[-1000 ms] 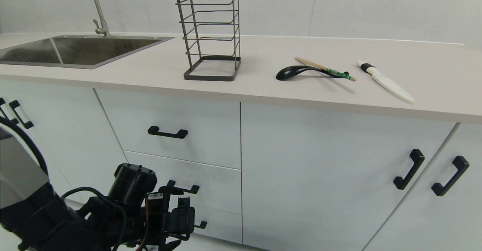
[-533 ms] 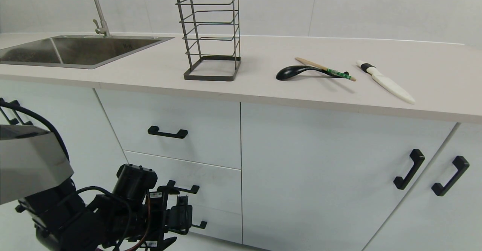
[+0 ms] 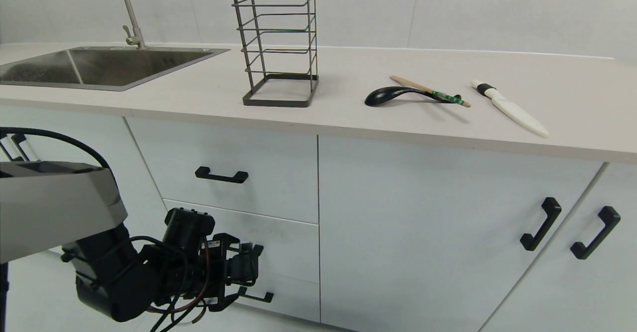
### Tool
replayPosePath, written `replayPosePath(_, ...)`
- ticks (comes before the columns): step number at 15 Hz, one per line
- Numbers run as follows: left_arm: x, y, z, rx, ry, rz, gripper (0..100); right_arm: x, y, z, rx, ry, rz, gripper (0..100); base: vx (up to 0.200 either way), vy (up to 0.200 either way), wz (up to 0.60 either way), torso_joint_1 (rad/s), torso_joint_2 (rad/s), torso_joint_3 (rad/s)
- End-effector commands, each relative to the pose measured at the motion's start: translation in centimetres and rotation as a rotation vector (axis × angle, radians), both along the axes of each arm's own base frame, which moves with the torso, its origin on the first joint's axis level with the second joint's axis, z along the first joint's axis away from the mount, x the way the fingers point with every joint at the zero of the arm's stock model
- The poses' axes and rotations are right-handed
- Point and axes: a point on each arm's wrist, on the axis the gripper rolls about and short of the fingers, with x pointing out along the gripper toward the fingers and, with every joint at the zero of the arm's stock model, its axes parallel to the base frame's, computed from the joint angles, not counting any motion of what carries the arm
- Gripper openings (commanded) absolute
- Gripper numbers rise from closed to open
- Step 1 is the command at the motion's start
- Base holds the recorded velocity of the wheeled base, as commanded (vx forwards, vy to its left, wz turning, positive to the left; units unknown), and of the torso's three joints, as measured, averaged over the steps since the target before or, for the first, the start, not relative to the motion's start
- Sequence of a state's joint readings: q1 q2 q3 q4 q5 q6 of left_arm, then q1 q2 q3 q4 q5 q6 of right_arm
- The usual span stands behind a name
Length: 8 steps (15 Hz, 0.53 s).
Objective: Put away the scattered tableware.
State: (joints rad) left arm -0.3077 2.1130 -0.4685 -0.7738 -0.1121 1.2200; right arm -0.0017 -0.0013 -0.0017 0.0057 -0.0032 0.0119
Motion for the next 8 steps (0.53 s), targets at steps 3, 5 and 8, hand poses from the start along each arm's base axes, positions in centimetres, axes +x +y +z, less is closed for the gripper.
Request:
replayPosePath(3,0.7,-0.2,-2.3,-0.026,0.011,-0.017,100,0.0,0.0,0.0,0.0,0.002,0.0,0,0.0,0.0,0.0,0.0,0.0,0.0)
replayPosePath(5,0.8,-0.2,-2.9,-0.028,0.021,-0.019,100,0.0,0.0,0.0,0.0,0.002,0.0,0,0.0,0.0,0.0,0.0,0.0,0.0)
replayPosePath(8,1.4,-0.4,-3.2,-0.03,0.015,-0.02,100,0.0,0.0,0.0,0.0,0.002,0.0,0,0.0,0.0,0.0,0.0,0.0,0.0)
